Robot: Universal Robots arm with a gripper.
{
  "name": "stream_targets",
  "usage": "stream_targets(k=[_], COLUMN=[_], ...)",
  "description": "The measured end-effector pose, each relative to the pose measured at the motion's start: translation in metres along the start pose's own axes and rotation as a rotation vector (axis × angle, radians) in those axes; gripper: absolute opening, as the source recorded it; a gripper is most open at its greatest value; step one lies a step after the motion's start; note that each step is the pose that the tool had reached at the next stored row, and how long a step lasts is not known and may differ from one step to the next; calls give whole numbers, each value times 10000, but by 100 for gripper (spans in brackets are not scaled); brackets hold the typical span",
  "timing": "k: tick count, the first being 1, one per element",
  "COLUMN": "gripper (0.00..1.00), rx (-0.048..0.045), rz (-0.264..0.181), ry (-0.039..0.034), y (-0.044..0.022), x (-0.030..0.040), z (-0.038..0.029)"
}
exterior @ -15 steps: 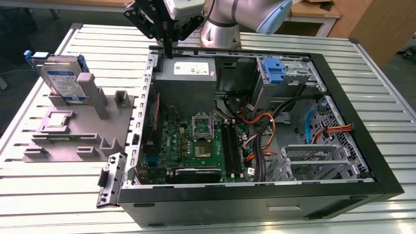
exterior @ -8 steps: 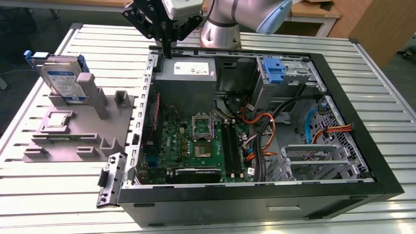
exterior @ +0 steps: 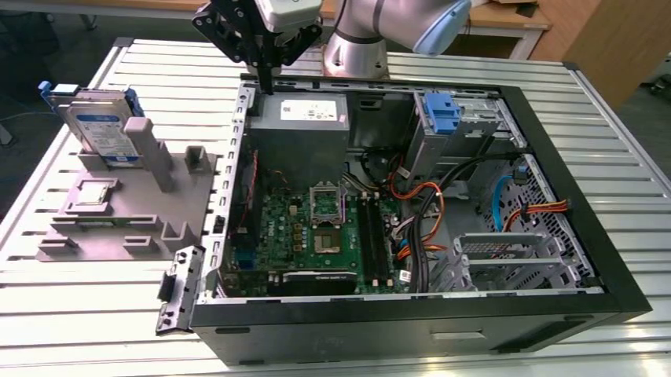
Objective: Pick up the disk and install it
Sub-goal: 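Reach for the disk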
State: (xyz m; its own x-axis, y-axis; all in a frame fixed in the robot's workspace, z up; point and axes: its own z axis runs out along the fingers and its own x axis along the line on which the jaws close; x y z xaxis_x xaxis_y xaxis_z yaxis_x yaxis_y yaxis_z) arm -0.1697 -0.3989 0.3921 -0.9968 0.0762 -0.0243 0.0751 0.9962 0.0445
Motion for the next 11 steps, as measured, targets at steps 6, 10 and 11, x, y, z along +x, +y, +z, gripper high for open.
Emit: stream_targets(k=[6,10,11], gripper=[10,10,10], rx=[0,-1,-1], rz=[0,-1,0], ry=[0,-1,0], y=[-2,-2,-3], x=[19,29,32], z=[0,0,0])
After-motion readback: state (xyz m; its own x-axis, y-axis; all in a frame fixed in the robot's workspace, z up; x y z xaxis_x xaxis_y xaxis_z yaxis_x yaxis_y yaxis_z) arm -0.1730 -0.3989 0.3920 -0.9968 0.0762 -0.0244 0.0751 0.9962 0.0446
